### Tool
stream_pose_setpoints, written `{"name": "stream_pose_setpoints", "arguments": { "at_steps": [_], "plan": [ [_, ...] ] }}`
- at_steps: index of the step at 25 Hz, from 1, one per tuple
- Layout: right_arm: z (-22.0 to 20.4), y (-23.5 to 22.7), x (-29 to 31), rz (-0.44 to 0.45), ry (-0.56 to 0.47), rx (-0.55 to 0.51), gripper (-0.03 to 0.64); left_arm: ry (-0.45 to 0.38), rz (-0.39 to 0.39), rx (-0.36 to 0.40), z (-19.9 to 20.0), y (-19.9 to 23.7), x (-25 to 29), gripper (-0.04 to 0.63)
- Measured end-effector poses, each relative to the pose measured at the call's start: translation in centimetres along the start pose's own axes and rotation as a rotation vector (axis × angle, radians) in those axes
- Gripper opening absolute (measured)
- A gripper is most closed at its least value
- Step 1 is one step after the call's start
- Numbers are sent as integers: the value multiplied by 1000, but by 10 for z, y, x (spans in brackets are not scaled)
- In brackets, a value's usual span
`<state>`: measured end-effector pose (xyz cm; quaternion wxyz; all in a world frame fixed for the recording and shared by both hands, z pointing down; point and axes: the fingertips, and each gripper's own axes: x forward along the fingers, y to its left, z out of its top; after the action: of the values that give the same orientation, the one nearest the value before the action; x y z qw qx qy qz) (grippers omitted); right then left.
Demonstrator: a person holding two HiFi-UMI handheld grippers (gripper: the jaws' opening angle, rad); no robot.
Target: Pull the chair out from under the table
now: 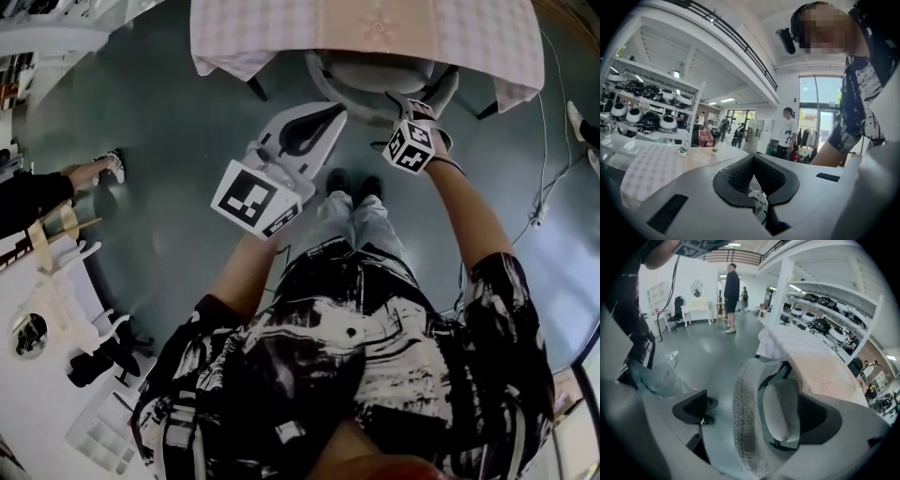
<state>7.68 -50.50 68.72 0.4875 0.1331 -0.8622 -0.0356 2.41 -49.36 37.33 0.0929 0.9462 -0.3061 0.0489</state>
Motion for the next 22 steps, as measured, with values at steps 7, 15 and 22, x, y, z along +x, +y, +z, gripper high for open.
{"name": "stream_pose_setpoints", "arguments": {
  "at_steps": [7, 15, 22],
  "plan": [
    [-33, 4, 51, 51, 195, -164, 567, 30, 22, -20, -19, 17, -16, 2],
    [-31, 8, 58, -10, 272, -222, 265, 43, 43, -38, -23, 28, -20, 2],
    [-38, 8, 70, -22, 357, -266, 174, 51, 47, -45, -28, 34, -16, 1]
  ]
}}
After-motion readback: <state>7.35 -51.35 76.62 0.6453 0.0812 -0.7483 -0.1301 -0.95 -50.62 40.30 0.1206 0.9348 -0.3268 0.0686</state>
